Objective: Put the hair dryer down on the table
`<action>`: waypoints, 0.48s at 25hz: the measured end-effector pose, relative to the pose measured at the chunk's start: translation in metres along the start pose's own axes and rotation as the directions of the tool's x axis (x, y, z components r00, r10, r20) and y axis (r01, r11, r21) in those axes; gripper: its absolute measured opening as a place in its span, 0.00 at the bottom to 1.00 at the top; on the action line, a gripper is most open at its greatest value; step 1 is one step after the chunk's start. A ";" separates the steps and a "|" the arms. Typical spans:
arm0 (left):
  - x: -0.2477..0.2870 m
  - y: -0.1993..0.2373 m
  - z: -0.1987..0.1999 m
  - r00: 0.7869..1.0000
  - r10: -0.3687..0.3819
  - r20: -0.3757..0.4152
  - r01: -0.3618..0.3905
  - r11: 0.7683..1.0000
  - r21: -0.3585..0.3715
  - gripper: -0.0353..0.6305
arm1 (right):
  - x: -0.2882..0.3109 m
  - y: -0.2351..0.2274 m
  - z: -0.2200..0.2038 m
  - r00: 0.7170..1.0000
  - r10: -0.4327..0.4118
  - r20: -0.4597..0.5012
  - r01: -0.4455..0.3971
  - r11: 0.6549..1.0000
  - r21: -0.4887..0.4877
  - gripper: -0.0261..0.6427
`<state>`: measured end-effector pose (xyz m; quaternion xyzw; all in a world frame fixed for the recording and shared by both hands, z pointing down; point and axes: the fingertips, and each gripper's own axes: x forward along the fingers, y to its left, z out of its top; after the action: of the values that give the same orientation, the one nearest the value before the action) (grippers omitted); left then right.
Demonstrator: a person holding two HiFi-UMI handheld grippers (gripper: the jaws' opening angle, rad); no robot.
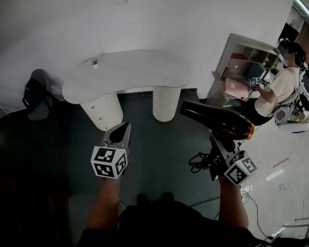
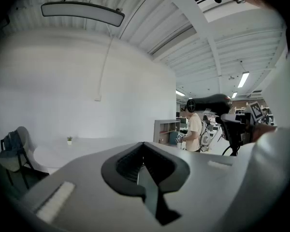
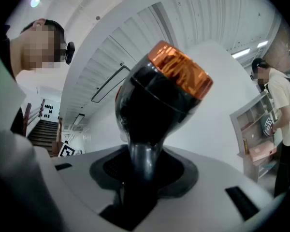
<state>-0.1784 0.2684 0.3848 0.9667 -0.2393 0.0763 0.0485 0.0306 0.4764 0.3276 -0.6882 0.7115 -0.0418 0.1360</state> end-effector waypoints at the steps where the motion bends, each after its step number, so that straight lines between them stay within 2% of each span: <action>1: 0.000 0.000 -0.001 1.000 0.001 -0.002 -0.001 1.000 0.000 0.07 | 0.000 -0.001 0.000 1.000 0.000 0.001 0.000 1.000 0.001 0.28; 12: 0.013 -0.012 -0.001 1.000 -0.006 -0.008 0.006 1.000 0.008 0.07 | -0.006 -0.019 0.004 1.000 -0.001 0.024 0.001 1.000 0.017 0.28</action>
<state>-0.1615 0.2736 0.3868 0.9673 -0.2358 0.0812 0.0460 0.0499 0.4818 0.3288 -0.6879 0.7090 -0.0399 0.1503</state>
